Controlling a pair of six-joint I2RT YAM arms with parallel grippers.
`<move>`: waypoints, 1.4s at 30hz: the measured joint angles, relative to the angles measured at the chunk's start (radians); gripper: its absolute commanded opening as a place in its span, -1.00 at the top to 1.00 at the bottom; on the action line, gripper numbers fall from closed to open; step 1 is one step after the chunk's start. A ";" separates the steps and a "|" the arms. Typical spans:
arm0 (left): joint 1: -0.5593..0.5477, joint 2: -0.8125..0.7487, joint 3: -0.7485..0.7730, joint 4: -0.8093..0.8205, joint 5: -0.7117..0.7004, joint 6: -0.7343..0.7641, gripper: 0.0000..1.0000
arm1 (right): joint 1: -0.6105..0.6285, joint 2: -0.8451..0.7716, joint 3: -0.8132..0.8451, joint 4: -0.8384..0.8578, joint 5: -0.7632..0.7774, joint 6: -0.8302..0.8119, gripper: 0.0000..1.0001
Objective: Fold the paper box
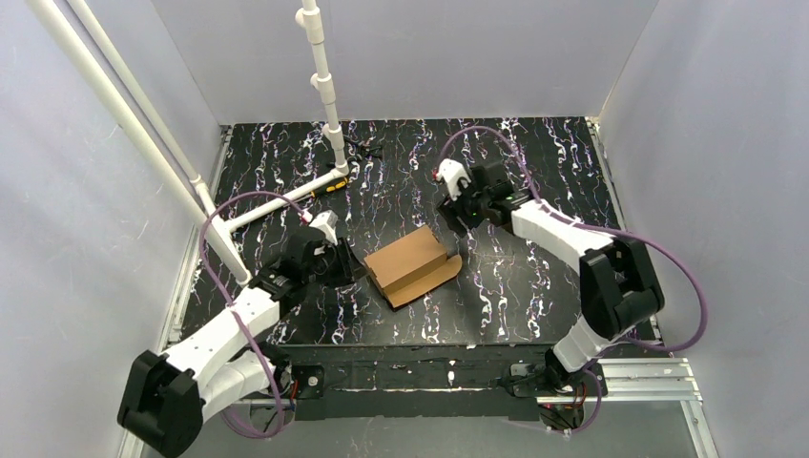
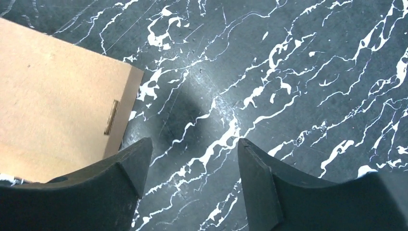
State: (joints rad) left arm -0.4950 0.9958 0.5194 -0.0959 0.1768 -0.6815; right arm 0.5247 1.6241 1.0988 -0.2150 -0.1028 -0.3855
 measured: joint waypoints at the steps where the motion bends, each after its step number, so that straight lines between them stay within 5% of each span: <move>1: 0.000 -0.028 0.001 -0.013 -0.007 0.017 -0.37 | -0.021 -0.014 -0.002 -0.006 -0.028 -0.004 -0.71; 3: -0.001 -0.060 0.008 -0.030 -0.015 0.042 -0.94 | -0.077 -0.041 -0.008 -0.021 -0.114 -0.011 -0.96; 4: 0.000 -0.072 0.017 -0.038 -0.021 0.056 -0.96 | -0.121 -0.061 -0.025 -0.019 -0.177 -0.011 -0.97; 9: 0.010 -0.058 0.087 -0.034 -0.024 0.134 -0.97 | -0.312 -0.180 -0.197 0.069 -0.464 0.090 -0.97; 15: 0.044 0.091 0.199 0.002 0.062 0.256 -0.97 | -0.365 -0.201 -0.406 0.245 -0.691 0.309 -0.94; 26: 0.081 0.473 0.435 -0.014 0.157 0.457 -0.97 | -0.361 -0.083 -0.480 0.451 -0.726 0.544 -0.42; 42: 0.102 0.592 0.457 0.009 0.174 0.481 -0.91 | -0.333 0.035 -0.484 0.509 -0.729 0.638 -0.08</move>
State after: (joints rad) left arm -0.3927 1.5883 0.9764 -0.0872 0.3508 -0.2001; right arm 0.1917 1.6588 0.6151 0.2935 -0.8318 0.2527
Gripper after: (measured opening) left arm 0.961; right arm 0.574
